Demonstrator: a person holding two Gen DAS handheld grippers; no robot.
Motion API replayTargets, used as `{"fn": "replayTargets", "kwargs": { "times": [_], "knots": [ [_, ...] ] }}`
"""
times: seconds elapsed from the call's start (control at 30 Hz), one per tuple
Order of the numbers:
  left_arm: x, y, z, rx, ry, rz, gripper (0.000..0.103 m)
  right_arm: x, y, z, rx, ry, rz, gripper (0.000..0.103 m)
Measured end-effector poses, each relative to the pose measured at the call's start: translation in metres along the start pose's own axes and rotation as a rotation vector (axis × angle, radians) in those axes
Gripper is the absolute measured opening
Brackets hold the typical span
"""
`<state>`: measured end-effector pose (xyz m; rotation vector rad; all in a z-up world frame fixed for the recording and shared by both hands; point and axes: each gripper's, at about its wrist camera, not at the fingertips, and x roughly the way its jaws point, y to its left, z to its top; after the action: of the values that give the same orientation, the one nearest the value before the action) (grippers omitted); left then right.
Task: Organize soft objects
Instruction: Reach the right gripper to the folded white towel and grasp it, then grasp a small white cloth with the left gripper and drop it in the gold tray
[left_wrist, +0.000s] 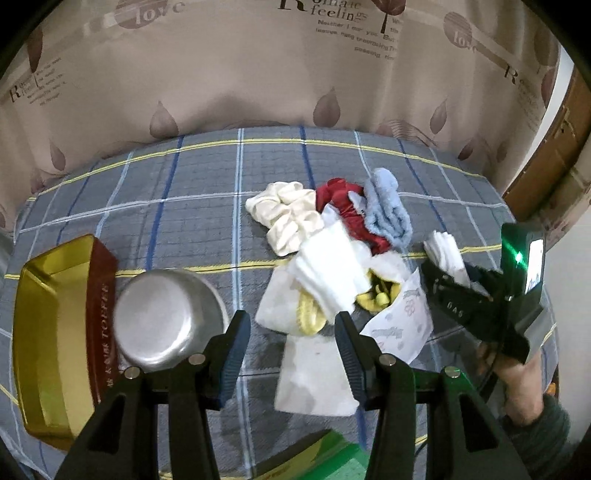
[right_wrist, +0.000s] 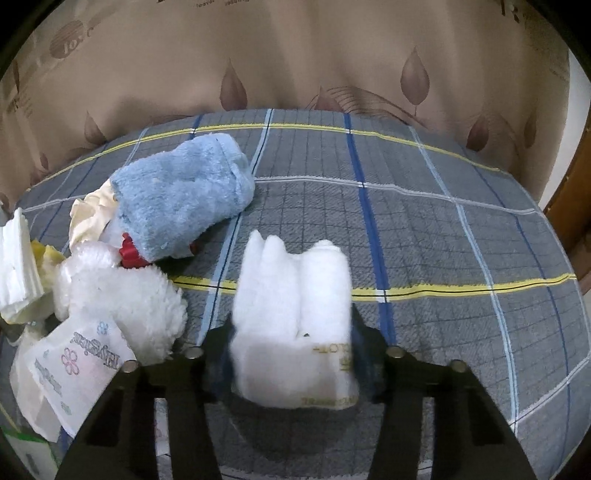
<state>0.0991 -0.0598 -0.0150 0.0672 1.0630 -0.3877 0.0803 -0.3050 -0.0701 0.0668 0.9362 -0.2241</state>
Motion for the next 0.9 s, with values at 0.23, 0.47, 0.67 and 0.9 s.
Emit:
{"fn": "replayTargets", "kwargs": {
  "times": [0.23, 0.47, 0.67, 0.9],
  "knots": [
    [0.007, -0.002, 0.019, -0.087, 0.018, -0.109, 0.049, -0.011, -0.004, -0.015, 0.026, -0.016, -0.013, 0.039],
    [0.026, 0.0, 0.031, -0.137, 0.058, -0.113, 0.049, -0.011, 0.001, -0.017, 0.015, -0.022, -0.032, 0.04],
    [0.04, 0.004, 0.036, -0.172, 0.078, -0.119, 0.049, -0.01, -0.001, -0.017, 0.021, -0.022, -0.023, 0.041],
    [0.04, -0.002, 0.039, -0.169, 0.066, -0.141, 0.048, -0.009, -0.001, -0.017, 0.016, -0.021, -0.019, 0.043]
  ]
}}
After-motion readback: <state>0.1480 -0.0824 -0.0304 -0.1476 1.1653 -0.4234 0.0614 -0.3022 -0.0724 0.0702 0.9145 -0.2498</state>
